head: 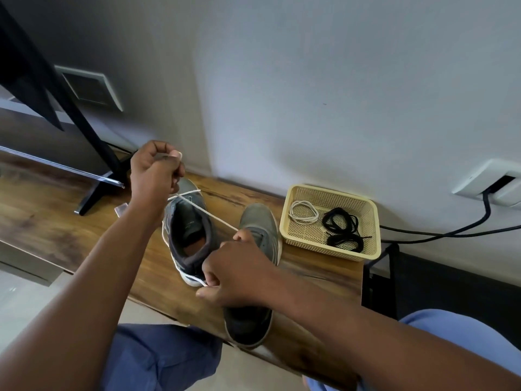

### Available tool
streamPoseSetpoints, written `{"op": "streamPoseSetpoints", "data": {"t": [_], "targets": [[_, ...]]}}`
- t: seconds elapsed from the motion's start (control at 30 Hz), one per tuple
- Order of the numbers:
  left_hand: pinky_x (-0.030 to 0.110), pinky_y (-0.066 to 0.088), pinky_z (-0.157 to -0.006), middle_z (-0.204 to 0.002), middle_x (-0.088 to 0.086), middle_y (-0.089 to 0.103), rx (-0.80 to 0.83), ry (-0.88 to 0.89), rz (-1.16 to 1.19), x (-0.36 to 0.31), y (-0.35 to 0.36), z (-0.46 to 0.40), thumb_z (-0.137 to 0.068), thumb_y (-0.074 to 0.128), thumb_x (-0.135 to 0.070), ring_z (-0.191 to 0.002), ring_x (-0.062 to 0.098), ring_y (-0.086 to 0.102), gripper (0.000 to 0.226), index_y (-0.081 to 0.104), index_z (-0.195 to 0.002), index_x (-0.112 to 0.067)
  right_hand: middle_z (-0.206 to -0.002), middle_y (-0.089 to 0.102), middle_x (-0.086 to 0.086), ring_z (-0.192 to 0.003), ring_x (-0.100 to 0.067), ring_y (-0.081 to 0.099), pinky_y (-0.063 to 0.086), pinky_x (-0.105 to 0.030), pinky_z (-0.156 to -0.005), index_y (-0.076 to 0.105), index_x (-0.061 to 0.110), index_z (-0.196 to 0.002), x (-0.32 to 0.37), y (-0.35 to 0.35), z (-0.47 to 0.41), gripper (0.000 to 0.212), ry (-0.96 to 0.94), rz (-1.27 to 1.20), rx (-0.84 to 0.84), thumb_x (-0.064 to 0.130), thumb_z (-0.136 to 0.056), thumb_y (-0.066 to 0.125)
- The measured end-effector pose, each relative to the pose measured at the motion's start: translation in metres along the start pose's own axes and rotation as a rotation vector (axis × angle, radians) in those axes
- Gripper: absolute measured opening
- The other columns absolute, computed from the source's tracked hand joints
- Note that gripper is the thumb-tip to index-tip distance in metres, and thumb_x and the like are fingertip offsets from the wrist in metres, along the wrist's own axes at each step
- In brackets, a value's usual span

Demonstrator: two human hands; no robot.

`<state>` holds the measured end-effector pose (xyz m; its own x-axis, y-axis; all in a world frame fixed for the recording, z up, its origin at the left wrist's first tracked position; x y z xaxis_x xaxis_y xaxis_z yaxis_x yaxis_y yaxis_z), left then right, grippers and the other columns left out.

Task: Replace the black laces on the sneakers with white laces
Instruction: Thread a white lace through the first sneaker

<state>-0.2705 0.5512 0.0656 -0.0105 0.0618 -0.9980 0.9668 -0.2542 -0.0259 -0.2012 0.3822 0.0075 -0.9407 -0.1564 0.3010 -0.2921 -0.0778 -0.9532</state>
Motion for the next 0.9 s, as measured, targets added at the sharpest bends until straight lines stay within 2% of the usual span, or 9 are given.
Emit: {"op": "streamPoseSetpoints", "data": {"t": [0.07, 0.13, 0.27, 0.33, 0.43, 0.53, 0.73, 0.83, 0.9], "targets": [[0.019, 0.032, -0.041, -0.055, -0.005, 0.056, -0.053, 0.0, -0.018, 0.001, -0.007, -0.004, -0.095, 0.058, -0.008, -0.045, 0.009, 0.04, 0.01, 0.058, -0.088, -0.016, -0.059, 0.057, 0.007, -0.059, -0.007, 0.053, 0.043, -0.04, -0.082, 0.054, 0.019, -0.063, -0.013, -0.009, -0.001, 0.045, 0.081, -0.345, 0.008, 0.051, -0.085, 0.075], [0.021, 0.036, -0.045, -0.054, -0.007, 0.057, -0.123, 0.002, -0.059, 0.003, -0.013, -0.006, -0.09, 0.059, -0.012, -0.044, 0.007, 0.044, 0.013, 0.059, -0.082, -0.022, -0.056, 0.052, 0.009, -0.052, -0.004, 0.046, 0.038, -0.031, -0.059, 0.058, 0.017, -0.065, -0.033, -0.028, -0.003, 0.042, 0.181, -0.637, -0.112, 0.046, -0.081, 0.084], [0.04, 0.054, -0.075, -0.067, -0.007, 0.067, -0.244, -0.04, -0.247, 0.012, -0.027, -0.007, -0.083, 0.059, -0.023, -0.064, 0.016, 0.062, 0.009, 0.063, -0.079, -0.03, -0.058, 0.046, -0.005, -0.053, -0.017, 0.041, 0.036, -0.027, -0.055, 0.057, -0.006, -0.072, -0.092, -0.073, 0.003, 0.048, 0.365, -1.098, -0.429, 0.033, -0.076, 0.084], [0.043, 0.054, -0.082, -0.079, -0.007, 0.072, -0.297, -0.06, -0.387, 0.014, -0.035, -0.005, -0.08, 0.055, -0.029, -0.081, 0.02, 0.068, 0.011, 0.064, -0.086, -0.031, -0.05, 0.04, -0.003, -0.046, -0.016, 0.035, 0.04, -0.028, -0.059, 0.054, 0.002, -0.064, -0.119, -0.094, 0.01, 0.042, 0.402, -1.21, -0.542, 0.028, -0.084, 0.081], [0.038, 0.045, -0.078, -0.085, -0.007, 0.073, -0.323, -0.035, -0.546, 0.012, -0.043, -0.005, -0.077, 0.051, -0.029, -0.089, 0.022, 0.064, 0.022, 0.065, -0.094, -0.028, -0.045, 0.032, 0.005, -0.041, -0.015, 0.031, 0.034, -0.029, -0.055, 0.056, 0.018, -0.062, -0.155, -0.116, 0.023, 0.036, 0.513, -1.41, -0.686, 0.032, -0.09, 0.073], [0.038, 0.043, -0.082, -0.087, -0.006, 0.073, -0.337, -0.02, -0.595, 0.01, -0.047, -0.006, -0.079, 0.051, -0.026, -0.093, 0.024, 0.061, 0.021, 0.064, -0.095, -0.026, -0.044, 0.032, 0.004, -0.041, -0.015, 0.032, 0.03, -0.029, -0.055, 0.061, 0.016, -0.066, -0.182, -0.129, 0.036, 0.037, 0.601, -1.477, -0.799, 0.035, -0.097, 0.067], [0.052, 0.058, -0.088, -0.091, -0.005, 0.07, -0.283, 0.053, -0.47, -0.005, -0.044, -0.003, -0.087, 0.052, -0.029, -0.096, 0.031, 0.069, 0.013, 0.063, -0.093, -0.034, -0.048, 0.031, 0.005, -0.045, -0.016, 0.031, 0.03, -0.03, -0.058, 0.061, 0.016, -0.076, -0.211, -0.148, 0.059, 0.032, 0.65, -1.574, -0.928, 0.04, -0.094, 0.071], [0.056, 0.059, -0.09, -0.091, -0.004, 0.071, -0.255, 0.124, -0.453, -0.011, -0.037, 0.001, -0.088, 0.056, -0.031, -0.095, 0.032, 0.069, 0.009, 0.063, -0.093, -0.034, -0.055, 0.042, 0.005, -0.047, -0.014, 0.034, 0.035, -0.027, -0.057, 0.063, 0.015, -0.084, -0.216, -0.155, 0.065, 0.02, 0.581, -1.632, -0.945, 0.03, -0.095, 0.071], [0.053, 0.058, -0.087, -0.086, -0.002, 0.07, -0.214, 0.16, -0.521, -0.013, -0.03, 0.003, -0.086, 0.056, -0.032, -0.091, 0.032, 0.067, 0.013, 0.065, -0.095, -0.029, -0.064, 0.052, 0.004, -0.047, -0.012, 0.036, 0.038, -0.026, -0.057, 0.065, 0.016, -0.087, -0.216, -0.156, 0.067, 0.015, 0.533, -1.634, -0.914, 0.027, -0.096, 0.069]]}}
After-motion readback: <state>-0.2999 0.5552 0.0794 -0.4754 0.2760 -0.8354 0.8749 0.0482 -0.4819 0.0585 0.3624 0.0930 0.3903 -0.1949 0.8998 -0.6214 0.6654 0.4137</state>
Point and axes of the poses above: each hand's wrist, its own z-axis away from the middle knuckle, its own y-axis out of the palm, x = y × z, the point moved 6 cm from there along -z, towards the middle knuckle
